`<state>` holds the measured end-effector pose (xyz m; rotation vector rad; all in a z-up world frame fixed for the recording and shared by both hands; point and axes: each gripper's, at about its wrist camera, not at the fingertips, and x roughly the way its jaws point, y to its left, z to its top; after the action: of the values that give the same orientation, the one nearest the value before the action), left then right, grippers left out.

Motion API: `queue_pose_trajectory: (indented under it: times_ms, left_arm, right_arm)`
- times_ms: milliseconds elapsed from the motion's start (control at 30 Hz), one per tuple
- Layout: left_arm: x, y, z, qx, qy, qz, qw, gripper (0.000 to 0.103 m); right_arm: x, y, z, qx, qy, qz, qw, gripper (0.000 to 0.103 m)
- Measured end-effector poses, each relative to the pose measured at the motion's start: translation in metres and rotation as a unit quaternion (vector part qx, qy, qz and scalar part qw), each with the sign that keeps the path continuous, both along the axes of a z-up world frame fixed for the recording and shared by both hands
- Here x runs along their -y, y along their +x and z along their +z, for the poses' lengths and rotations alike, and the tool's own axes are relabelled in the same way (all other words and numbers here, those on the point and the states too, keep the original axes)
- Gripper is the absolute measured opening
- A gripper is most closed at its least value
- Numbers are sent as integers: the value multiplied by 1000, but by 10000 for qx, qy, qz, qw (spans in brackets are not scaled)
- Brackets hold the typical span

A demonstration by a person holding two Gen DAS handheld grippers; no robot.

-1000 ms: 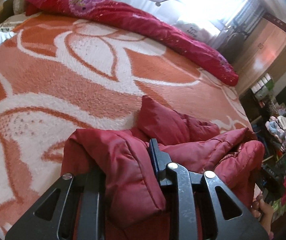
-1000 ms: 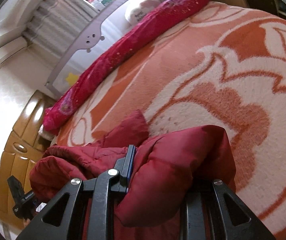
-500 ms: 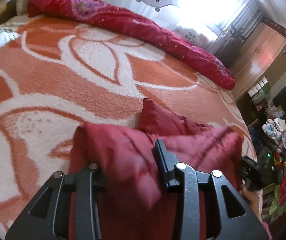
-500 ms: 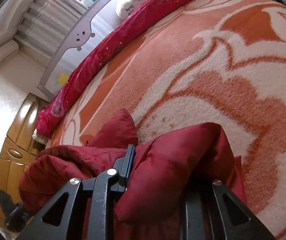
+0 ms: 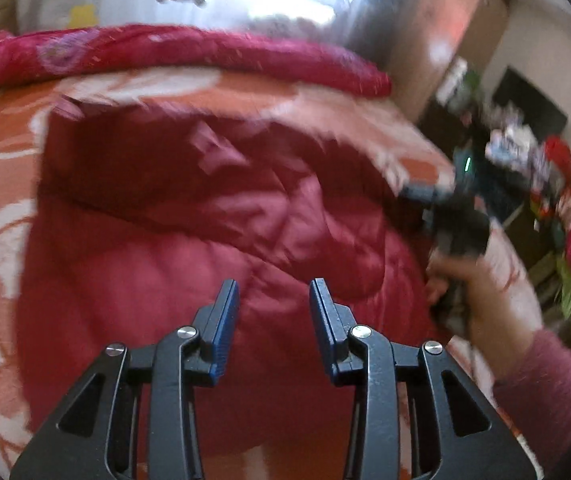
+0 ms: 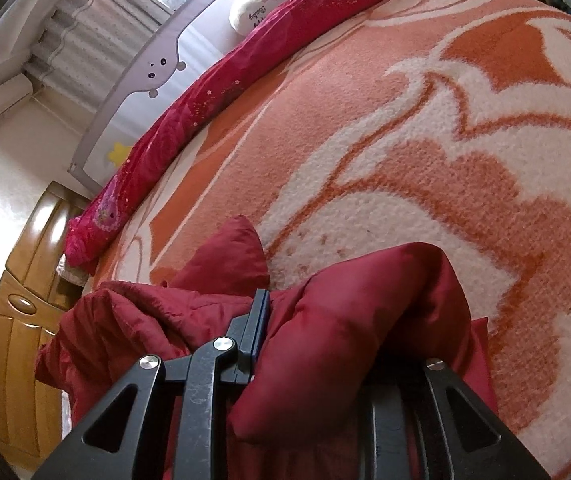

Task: Fold large clothes
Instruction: 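Open both grippers and release the folded side onto the jacket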

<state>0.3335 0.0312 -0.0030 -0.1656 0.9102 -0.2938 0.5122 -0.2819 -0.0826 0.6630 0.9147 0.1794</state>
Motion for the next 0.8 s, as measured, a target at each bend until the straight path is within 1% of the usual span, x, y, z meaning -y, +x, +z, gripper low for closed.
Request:
queue_pose_trajectory:
  times_ms: [33,67,100,133,200,233,267,300,333,367,400,467,500,533,567,600,633,700,733,767,800]
  left_arm:
    - [8,5,-8,-53,264,26,9996,34]
    - [15,11,-17,-121,611,85,9980,34]
    - [18,18,-26,-180,868,155,9959,34]
    - [17,23,-33,-231,940,210,9951,34]
    - [11,32,-39,-282,828,280,9958,34]
    - [7,37,-41,-306,745,321,9962,34]
    - [4,38,-43,-313,708,346,9964,34]
    - [3,41,-43,-311,699,376,9964,34]
    - [3,42,-44,-303,713,402,9962,34]
    - [3,44,-45,-295,735,420,9960,34]
    - [3,45,-46,-286,750,431,9958,34]
    - [3,47,-48,-281,751,446,9958,34]
    - [3,48,-49,-288,746,446,9958,34]
    - [3,48,-49,-295,740,451,9958,34]
    - [4,48,-49,-308,732,454,9958,34]
    - [4,48,-49,-323,727,458,9958,34]
    - [3,48,-49,-343,724,467,9957,34]
    - [2,47,-48,-379,718,504,9954,34]
    - [1,47,-46,-378,728,513,9953,34]
    - [-1,46,-45,-363,758,526,9951,34]
    - [-5,47,-43,-338,806,560,9946,34]
  right_arm:
    - [2,0,2,-17,62,15,10000,25]
    - [5,-2,5,-38,141,19,9999,26]
    - [8,-4,10,-41,219,15,9997,28]
    - [11,-8,18,-13,304,14,9995,30]
    - [16,-23,41,252,382,36,9989,37]
    - [15,-29,50,381,355,52,9986,39]
    - [13,-40,63,567,255,106,9980,43]
    - [7,-50,74,745,101,161,9970,50]
    - [2,-59,82,883,-57,204,9959,54]
    - [-6,-71,91,1058,-316,255,9936,63]
    - [-14,-84,99,1261,-583,272,9899,67]
    - [-25,-107,112,1669,-993,196,9808,68]
    - [-29,-115,115,1827,-1095,196,9769,76]
    - [-36,-121,116,1934,-1146,286,9740,81]
    - [-46,-119,112,1842,-1172,589,9741,85]
    - [-59,-110,104,1591,-1237,952,9748,85]
    - [-68,-103,97,1383,-1350,1190,9739,84]
    - [-86,-89,79,1044,-1668,1581,9676,82]
    - [-94,-80,68,805,-1922,1757,9621,82]
    - [-99,-70,56,561,-2157,1873,9567,82]
    - [-101,-64,49,442,-2284,1903,9538,81]
